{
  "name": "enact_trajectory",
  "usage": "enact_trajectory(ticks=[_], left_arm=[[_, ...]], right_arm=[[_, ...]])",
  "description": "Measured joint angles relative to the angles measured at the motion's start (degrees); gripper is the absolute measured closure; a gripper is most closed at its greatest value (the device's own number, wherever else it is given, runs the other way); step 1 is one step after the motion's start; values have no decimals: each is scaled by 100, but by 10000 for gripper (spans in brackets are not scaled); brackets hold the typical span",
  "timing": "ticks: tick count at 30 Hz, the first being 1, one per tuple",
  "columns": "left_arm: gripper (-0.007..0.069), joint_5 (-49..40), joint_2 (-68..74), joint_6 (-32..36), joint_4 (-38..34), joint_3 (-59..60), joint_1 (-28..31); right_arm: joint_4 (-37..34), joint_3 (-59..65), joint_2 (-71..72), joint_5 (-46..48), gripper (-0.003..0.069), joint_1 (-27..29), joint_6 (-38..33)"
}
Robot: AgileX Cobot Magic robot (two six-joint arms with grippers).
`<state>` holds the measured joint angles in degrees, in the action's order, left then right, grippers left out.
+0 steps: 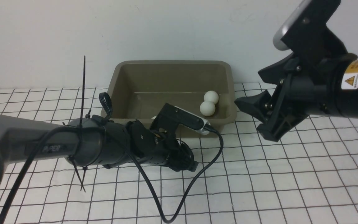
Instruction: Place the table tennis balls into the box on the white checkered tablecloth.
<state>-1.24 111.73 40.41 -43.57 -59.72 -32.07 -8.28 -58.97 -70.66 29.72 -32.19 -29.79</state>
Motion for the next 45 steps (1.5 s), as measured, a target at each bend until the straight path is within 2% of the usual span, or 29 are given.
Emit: enact_trajectory(ticks=[8, 11, 13, 15, 20, 24, 28, 31, 33, 37, 40, 45], left_arm=[[281, -644, -526, 0, 5, 0, -49], [281, -888, -1123, 210, 24, 0, -193], [281, -849, -1301, 354, 23, 0, -230], [281, -395, -1577, 629, 23, 0, -221], [281, 476, -1597, 1120, 23, -39, 98], [281, 664, -1252, 1584, 31, -319, 650], [281, 653, -771, 1695, 110, -714, 1038], [242, 496, -368, 1712, 135, -1072, 1233], [165, 421, -228, 1731, 71, -1203, 1258], [92, 124, -317, 1738, -282, -1248, 1258], [83, -293, -705, 1786, -505, -1248, 1258], [83, -968, -1499, 1790, -659, -1248, 1258]], right_arm=[[0, 0, 0, -72, 177, 0, 0], [0, 0, 0, -130, 177, 0, 0], [0, 0, 0, -130, 177, 0, 0], [0, 0, 0, -124, 177, 0, 0], [-46, 0, 0, -124, 177, 0, 0], [-46, 0, 0, -157, 177, 0, 0], [-9, 0, 0, -271, 177, 0, 0], [163, 0, 0, -399, 177, 0, -4], [372, 0, 16, -551, 177, 0, -4], [662, 0, 482, -714, 177, 0, 101], [737, 0, 1151, -623, 177, 0, 215], [983, 78, 2256, 221, 177, 0, 337]])
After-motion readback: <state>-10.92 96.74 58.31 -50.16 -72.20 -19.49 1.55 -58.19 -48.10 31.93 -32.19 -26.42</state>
